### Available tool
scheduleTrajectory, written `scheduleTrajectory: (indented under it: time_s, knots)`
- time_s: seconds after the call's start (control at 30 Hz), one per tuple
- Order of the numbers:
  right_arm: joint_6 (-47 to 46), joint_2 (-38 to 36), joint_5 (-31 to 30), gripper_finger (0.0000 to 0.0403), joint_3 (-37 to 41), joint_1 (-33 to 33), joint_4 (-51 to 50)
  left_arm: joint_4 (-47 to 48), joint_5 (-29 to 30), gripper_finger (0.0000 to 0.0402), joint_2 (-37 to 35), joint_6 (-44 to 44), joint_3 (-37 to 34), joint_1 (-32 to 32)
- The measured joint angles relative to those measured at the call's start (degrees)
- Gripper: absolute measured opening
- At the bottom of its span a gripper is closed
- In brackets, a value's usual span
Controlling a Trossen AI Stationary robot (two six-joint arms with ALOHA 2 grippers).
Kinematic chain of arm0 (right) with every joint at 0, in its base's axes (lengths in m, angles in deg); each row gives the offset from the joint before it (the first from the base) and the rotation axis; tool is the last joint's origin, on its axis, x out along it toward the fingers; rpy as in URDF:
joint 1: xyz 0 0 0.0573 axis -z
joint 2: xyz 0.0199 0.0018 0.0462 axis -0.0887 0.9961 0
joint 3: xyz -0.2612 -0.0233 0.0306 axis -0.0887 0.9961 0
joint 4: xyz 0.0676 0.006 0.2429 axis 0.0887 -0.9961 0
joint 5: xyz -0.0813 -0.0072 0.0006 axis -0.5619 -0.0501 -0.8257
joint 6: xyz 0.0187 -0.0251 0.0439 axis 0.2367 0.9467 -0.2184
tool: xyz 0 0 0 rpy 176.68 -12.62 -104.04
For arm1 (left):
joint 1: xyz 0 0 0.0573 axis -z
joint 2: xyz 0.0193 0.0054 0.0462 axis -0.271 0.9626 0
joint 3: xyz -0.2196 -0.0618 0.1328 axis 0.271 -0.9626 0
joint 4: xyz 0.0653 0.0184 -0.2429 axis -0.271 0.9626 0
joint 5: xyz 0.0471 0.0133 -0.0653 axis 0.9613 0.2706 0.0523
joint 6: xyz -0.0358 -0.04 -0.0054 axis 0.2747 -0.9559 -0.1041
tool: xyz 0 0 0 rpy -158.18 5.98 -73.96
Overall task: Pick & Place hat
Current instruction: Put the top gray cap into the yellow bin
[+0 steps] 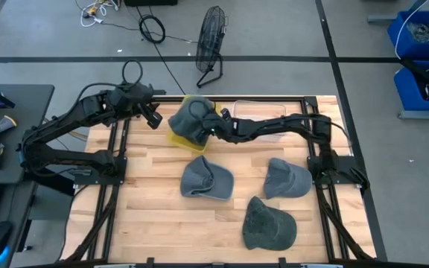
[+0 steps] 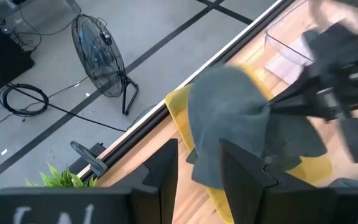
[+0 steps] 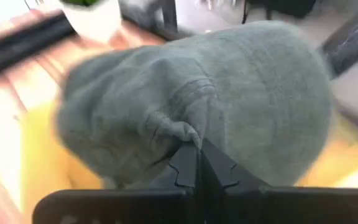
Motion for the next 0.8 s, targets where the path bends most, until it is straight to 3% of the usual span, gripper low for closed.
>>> scheduleTrajectory:
  time_s: [0.13,0.3,0.53,0.8]
  knots:
    - [-4.4,2.5,3.7,0.001,-0.1,1.2,-5.0,0.1,0.0,0.0117,0.0,0.0,0.0,0.0]
    - [-3.7,3.0,2.8,0.003,-0.2,1.2,-8.0,0.3,0.0,0.0117,0.2,0.0,0.0,0.0]
    - [5.1,1.8,2.8,0.0069,-3.4,0.8,-8.9,2.2,0.0,0.0117,1.4,-3.2,0.0,0.0]
    - [15.8,-1.1,3.3,0.0113,-7.4,0.6,-17.6,3.1,0.2,0.0116,6.9,-4.1,0.0,0.0]
